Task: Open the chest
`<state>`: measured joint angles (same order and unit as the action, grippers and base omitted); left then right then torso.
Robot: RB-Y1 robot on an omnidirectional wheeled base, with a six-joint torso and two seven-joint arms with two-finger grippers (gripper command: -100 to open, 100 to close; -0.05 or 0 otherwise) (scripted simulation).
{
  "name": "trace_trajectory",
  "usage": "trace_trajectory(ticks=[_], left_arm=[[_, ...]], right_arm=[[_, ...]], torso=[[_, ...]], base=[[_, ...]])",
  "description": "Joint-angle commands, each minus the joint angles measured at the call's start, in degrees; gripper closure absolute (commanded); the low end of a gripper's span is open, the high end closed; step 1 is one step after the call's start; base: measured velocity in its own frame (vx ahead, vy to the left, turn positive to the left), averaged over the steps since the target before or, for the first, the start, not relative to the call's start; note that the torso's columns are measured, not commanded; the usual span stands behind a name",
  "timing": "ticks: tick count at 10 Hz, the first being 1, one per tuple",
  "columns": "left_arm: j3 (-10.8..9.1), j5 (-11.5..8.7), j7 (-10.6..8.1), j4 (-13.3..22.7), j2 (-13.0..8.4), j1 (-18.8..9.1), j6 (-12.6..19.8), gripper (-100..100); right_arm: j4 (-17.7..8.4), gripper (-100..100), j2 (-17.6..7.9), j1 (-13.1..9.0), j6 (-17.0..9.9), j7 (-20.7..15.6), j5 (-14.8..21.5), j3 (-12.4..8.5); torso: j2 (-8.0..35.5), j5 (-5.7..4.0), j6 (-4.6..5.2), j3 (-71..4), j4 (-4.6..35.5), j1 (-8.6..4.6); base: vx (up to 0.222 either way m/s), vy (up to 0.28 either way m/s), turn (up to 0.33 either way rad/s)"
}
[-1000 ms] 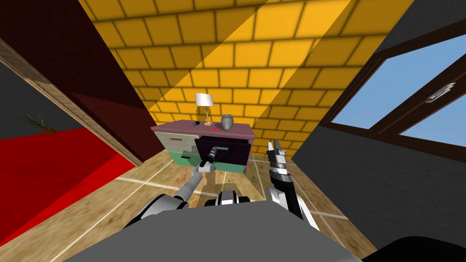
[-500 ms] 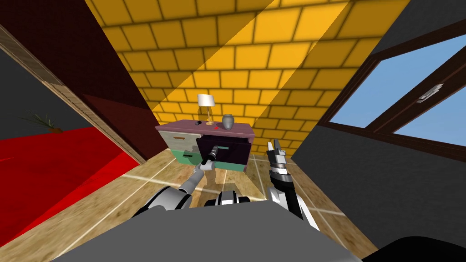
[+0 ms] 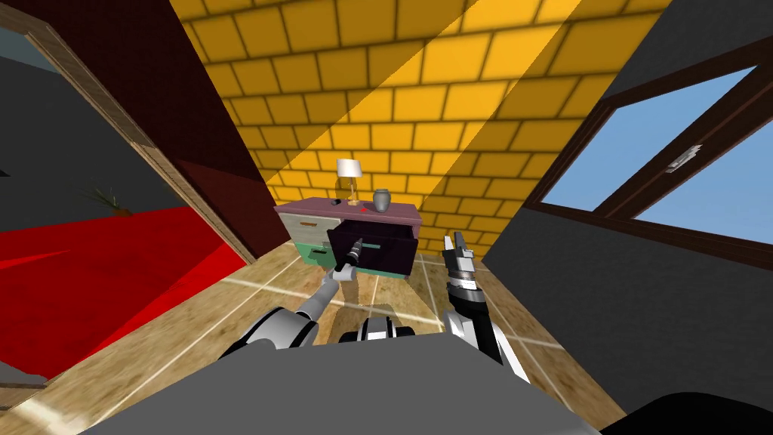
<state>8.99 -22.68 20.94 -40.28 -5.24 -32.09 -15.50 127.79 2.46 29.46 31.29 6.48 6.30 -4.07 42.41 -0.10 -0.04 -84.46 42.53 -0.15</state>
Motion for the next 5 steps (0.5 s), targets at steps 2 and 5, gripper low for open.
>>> trace_trajectory(ticks=[2, 5], left_arm=[[2.44, 1.2, -4.48, -1.2, -1.9, -1.4, 1.9, -100], [5.54, 2.7, -9.46, -2.4, -4.3, -3.3, 4.2, -100]], right_arm=[[0.0, 0, 0.0, 0.0, 0.0, 0.0, 0.0, 0.0], [0.0, 0, 0.0, 0.0, 0.0, 0.0, 0.0, 0.0]], torso=[[-0.5, 0.01, 0.08, -0.4, -0.3, -0.13], [0.1, 0.05, 0.06, 0.0, -0.1, 0.07]], base=[[0.020, -0.078, 0.094], [0.003, -0.057, 0.120]])
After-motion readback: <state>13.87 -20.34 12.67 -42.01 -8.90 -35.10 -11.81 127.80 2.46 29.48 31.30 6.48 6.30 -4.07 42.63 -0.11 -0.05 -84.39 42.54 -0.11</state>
